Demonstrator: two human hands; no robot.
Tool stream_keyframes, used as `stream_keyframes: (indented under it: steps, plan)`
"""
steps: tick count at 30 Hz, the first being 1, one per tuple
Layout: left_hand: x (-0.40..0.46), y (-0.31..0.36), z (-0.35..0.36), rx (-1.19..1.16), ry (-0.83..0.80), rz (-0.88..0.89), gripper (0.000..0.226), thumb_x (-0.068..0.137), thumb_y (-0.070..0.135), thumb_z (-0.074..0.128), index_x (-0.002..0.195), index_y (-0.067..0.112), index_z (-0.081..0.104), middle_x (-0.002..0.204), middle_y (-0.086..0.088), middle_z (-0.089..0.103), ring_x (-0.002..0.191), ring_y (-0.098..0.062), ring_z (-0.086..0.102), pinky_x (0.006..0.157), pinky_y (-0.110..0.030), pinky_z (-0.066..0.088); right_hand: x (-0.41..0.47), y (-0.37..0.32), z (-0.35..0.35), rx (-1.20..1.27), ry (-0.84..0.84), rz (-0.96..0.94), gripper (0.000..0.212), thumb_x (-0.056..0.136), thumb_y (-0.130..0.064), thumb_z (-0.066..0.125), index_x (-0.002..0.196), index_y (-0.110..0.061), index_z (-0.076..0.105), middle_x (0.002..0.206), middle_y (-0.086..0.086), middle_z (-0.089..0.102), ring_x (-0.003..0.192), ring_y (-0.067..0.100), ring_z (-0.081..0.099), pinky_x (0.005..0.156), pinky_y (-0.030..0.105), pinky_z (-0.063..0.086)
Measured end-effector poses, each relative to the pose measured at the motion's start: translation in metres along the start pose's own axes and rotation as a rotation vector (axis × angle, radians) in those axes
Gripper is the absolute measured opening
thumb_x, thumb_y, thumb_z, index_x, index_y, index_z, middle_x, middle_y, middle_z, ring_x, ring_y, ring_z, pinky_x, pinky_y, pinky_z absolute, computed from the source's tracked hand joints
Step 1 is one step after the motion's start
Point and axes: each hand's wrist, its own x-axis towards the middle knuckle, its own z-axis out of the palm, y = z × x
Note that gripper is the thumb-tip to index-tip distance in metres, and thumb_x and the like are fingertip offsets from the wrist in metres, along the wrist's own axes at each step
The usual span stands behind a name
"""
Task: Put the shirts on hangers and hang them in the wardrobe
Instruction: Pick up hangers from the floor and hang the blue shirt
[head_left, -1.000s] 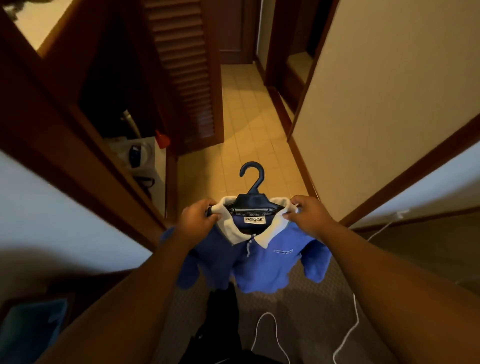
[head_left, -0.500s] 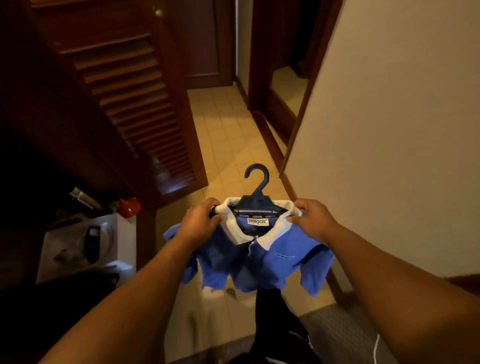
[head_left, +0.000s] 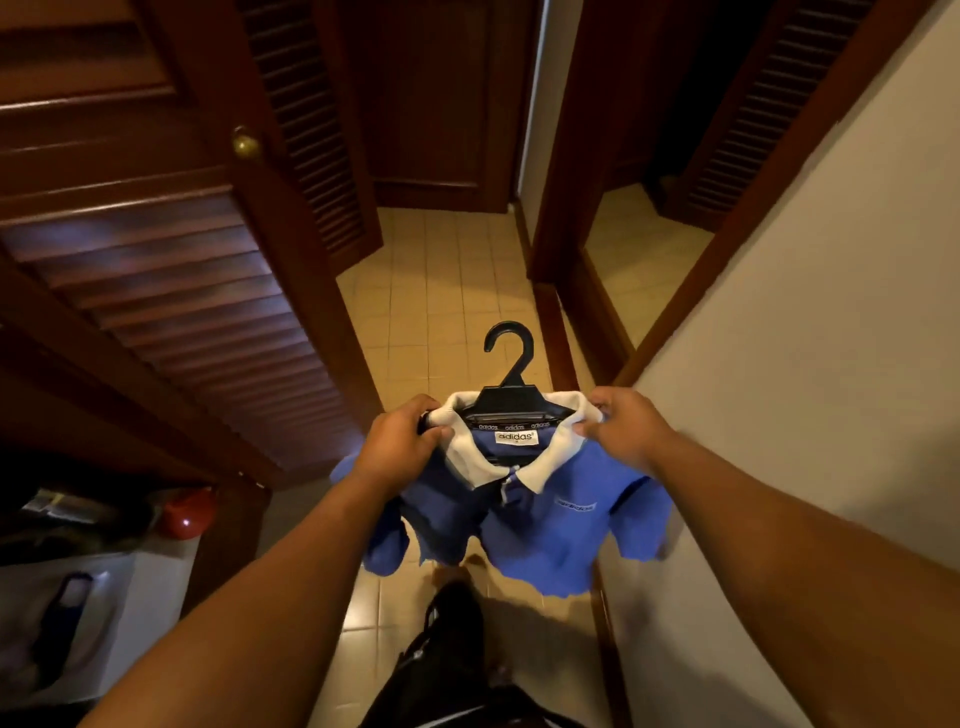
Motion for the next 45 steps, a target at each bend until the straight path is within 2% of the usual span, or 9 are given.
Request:
stream_keyframes:
  steps: [8,12,17,21,26,30,36,40,45]
  plan:
    - [0.179,0.029,-0.01,-0.046,0.031,-0.004,0.02,0.088,0.021,0.065,0.108,0.02,0.061,0.096,0.0,0.067,0.09,-0.02,0.06,0.075,-0.029,0.045,0.182,-0.03,-0.073,-0.057,-0.019,-0.02,0.028,0.084,-0.01,0.07,0.07,-0.028,0.054,0.074,-0.005,0.058,0.076,0.015,0.053,0.062,0.026,0.039]
    - [0.252,0.037,-0.036,-0.072,0.066,-0.043,0.017,0.088,0.021,0.065,0.104,0.021,0.06,0.091,0.0,0.066,0.086,-0.02,0.06,0.074,-0.032,0.047,0.263,-0.068,-0.101,-0.075,-0.053,-0.073,0.03,0.083,-0.009,0.071,0.068,-0.029,0.053,0.07,-0.008,0.056,0.067,0.01,0.05,0.055,0.022,0.035]
    - [0.341,0.033,-0.072,-0.066,0.186,-0.132,0.019,0.086,0.022,0.067,0.105,0.021,0.061,0.093,-0.002,0.067,0.088,-0.025,0.061,0.079,-0.038,0.049,0.383,-0.121,-0.118,-0.167,-0.128,-0.17,0.027,0.083,-0.01,0.07,0.069,-0.028,0.055,0.079,-0.002,0.062,0.077,0.014,0.054,0.065,0.025,0.038]
    - [0.396,0.024,-0.106,-0.094,0.345,-0.241,0.021,0.087,0.022,0.066,0.107,0.019,0.061,0.095,-0.004,0.068,0.089,-0.026,0.06,0.078,-0.036,0.047,0.476,-0.183,-0.121,-0.226,-0.264,-0.3,0.019,0.085,-0.005,0.067,0.075,-0.018,0.058,0.069,-0.004,0.055,0.069,0.012,0.048,0.05,0.014,0.033]
    - [0.43,0.009,-0.147,-0.145,0.548,-0.387,0.02,0.089,0.02,0.065,0.109,0.019,0.061,0.095,-0.001,0.065,0.091,-0.026,0.059,0.08,-0.036,0.046,0.559,-0.27,-0.106,-0.335,-0.397,-0.456,0.025,0.084,-0.004,0.067,0.07,-0.02,0.054,0.063,-0.006,0.052,0.056,0.006,0.044,0.043,0.013,0.032]
    - [0.449,-0.008,-0.186,-0.146,0.71,-0.479,0.013,0.09,0.02,0.064,0.101,0.022,0.058,0.087,0.002,0.061,0.085,-0.024,0.057,0.069,-0.031,0.039,0.611,-0.346,-0.079,-0.416,-0.463,-0.614,0.012,0.084,-0.008,0.069,0.083,-0.017,0.062,0.069,-0.006,0.054,0.068,0.012,0.049,0.053,0.019,0.036]
    - [0.461,-0.038,-0.258,-0.091,0.946,-0.629,0.017,0.091,0.026,0.062,0.106,0.02,0.057,0.101,-0.005,0.066,0.095,-0.029,0.06,0.079,-0.037,0.047,0.654,-0.458,-0.027,-0.436,-0.553,-0.842,0.02,0.087,-0.011,0.068,0.106,-0.016,0.065,0.098,0.001,0.063,0.093,0.019,0.057,0.073,0.029,0.041]
    - [0.456,-0.038,-0.318,-0.016,1.08,-0.696,0.019,0.092,0.028,0.058,0.109,0.019,0.054,0.103,-0.006,0.066,0.099,-0.03,0.059,0.083,-0.039,0.045,0.659,-0.539,-0.01,-0.408,-0.608,-1.003,0.01,0.085,-0.012,0.07,0.089,-0.018,0.064,0.089,0.004,0.066,0.083,0.018,0.058,0.061,0.029,0.042]
    - [0.44,-0.026,-0.41,0.086,1.248,-0.722,0.021,0.094,0.029,0.056,0.112,0.018,0.054,0.109,-0.006,0.065,0.104,-0.03,0.057,0.09,-0.041,0.044,0.649,-0.647,-0.007,-0.362,-0.665,-1.193,0.026,0.08,-0.012,0.075,0.07,-0.028,0.057,0.073,-0.011,0.059,0.072,0.007,0.053,0.06,0.021,0.038]
